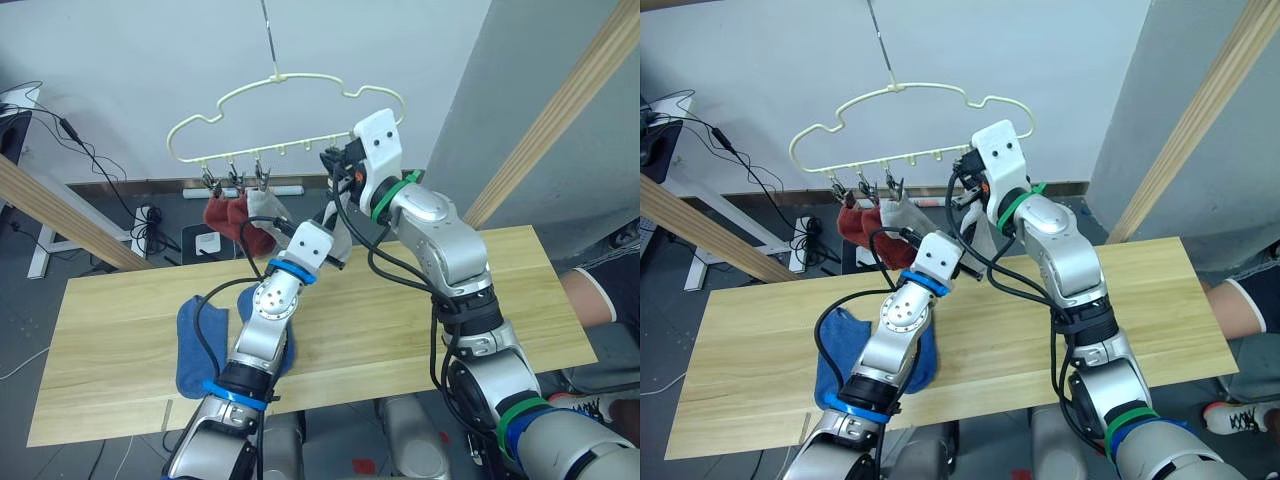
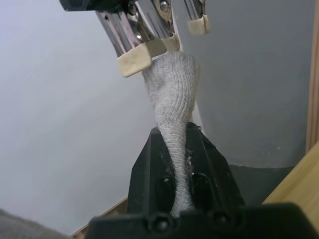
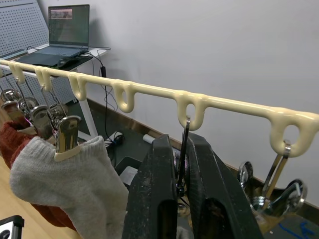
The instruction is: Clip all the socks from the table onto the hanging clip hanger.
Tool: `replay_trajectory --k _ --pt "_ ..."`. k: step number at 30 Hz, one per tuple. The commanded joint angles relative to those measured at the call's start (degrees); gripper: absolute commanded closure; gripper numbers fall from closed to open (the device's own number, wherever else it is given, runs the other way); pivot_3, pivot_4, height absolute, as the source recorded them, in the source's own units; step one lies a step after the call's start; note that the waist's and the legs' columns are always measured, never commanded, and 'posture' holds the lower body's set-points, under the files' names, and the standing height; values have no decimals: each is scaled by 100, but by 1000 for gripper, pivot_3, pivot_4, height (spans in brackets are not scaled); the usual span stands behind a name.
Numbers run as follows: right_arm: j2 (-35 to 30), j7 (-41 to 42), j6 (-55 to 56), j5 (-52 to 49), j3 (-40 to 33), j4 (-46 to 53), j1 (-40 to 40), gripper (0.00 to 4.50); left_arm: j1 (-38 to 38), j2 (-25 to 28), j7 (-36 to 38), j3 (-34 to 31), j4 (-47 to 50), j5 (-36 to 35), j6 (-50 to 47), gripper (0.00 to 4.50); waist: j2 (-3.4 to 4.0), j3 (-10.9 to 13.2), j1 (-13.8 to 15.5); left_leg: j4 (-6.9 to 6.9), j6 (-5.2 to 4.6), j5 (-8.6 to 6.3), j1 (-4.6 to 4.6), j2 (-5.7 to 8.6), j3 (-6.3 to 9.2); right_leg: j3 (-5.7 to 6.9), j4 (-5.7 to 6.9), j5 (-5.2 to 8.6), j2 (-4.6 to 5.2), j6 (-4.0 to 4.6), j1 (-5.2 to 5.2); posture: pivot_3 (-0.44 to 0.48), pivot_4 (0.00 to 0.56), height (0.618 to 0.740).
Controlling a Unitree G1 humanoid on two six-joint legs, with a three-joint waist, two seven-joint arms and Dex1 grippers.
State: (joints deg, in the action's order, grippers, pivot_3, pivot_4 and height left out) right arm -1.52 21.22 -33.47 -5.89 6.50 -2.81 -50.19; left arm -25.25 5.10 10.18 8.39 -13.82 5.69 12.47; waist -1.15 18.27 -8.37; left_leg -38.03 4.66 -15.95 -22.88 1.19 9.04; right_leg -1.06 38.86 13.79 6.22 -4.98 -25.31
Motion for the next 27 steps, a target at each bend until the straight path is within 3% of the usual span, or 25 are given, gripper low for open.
replay_trajectory --k 1,25,26,27 --pt "20 32 21 -107 35 295 10 4500 -66 -43 -4 -76 198 -90 12 4485 0 0 -1 0 0 0 0 0 0 0 0 0 0 0 0 -205 314 740" --pt "70 10 -77 -162 16 277 59 4500 -162 -203 -4 -262 343 -250 36 4485 0 0 2 1 0 0 0 0 0 0 -1 0 0 0 0 -198 309 740" --pt "78 16 -73 -187 -6 297 64 3804 -159 -203 -1 -261 348 -253 36 4500 0 0 2 1 0 0 0 0 0 0 -2 0 0 0 0 -198 309 740" --pt "82 14 -80 -201 -19 316 65 3494 -156 -204 4 -258 353 -255 32 4500 0 0 2 1 0 0 -1 0 0 0 -2 0 0 0 0 -199 309 740"
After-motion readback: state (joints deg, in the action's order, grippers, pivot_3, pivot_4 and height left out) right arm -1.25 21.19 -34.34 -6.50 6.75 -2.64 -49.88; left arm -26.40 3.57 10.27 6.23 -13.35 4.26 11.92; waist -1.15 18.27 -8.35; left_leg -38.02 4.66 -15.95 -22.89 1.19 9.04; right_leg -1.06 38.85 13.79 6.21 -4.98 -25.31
